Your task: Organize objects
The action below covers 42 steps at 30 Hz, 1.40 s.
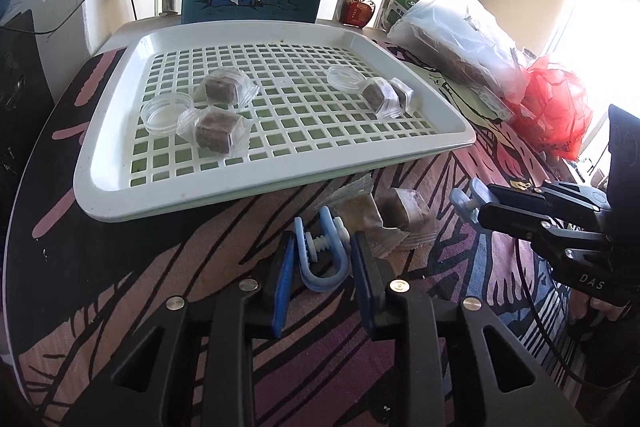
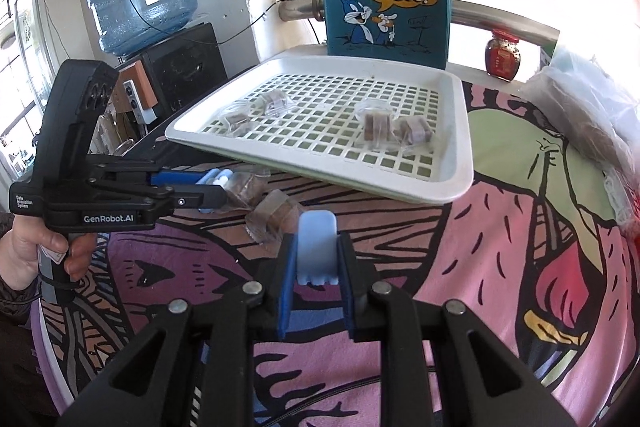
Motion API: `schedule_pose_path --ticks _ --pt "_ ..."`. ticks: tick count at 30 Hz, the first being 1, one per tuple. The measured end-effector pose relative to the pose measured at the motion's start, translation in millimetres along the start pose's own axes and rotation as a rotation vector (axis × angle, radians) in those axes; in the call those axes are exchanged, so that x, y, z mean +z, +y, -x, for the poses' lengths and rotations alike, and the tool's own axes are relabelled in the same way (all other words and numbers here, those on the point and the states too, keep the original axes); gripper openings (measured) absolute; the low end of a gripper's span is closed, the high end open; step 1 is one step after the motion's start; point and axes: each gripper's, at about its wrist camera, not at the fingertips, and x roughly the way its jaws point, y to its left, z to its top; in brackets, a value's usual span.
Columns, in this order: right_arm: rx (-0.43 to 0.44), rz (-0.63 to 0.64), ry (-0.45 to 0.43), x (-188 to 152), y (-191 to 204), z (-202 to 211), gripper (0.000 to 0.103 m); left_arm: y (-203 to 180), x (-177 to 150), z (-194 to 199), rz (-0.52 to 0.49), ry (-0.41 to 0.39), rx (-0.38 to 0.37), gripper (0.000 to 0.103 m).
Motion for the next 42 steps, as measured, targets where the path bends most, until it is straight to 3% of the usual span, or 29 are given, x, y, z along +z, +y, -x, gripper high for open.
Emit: schedule_pose_path --ticks 15,25,31,36,42 --pt "-0.028 -0.02 0.105 -6.6 2.3 -19.9 0.02 5.8 -14.7 11.5 -0.026 0.007 0.055 0.026" --pt "-0.021 -0.019 0.118 -7.2 2.0 -23.2 0.022 0.8 -13.5 8.5 -0.051 0.009 0.087 0.026" --pt "-0.057 0.012 0.123 -7.5 8.8 -24.0 0.02 2.5 -13.2 8.8 -0.036 0.008 0.068 0.026" --pt "-0.076 0.031 0.112 -8.2 11.6 -21.7 0.02 4.5 -12.8 9.2 -0.03 0.008 0.06 0.026" --pt "-0.048 0.002 -0.004 -7.1 9.7 -0.1 0.02 9.7 -13.3 12.4 -0.01 -0.005 0.041 0.026"
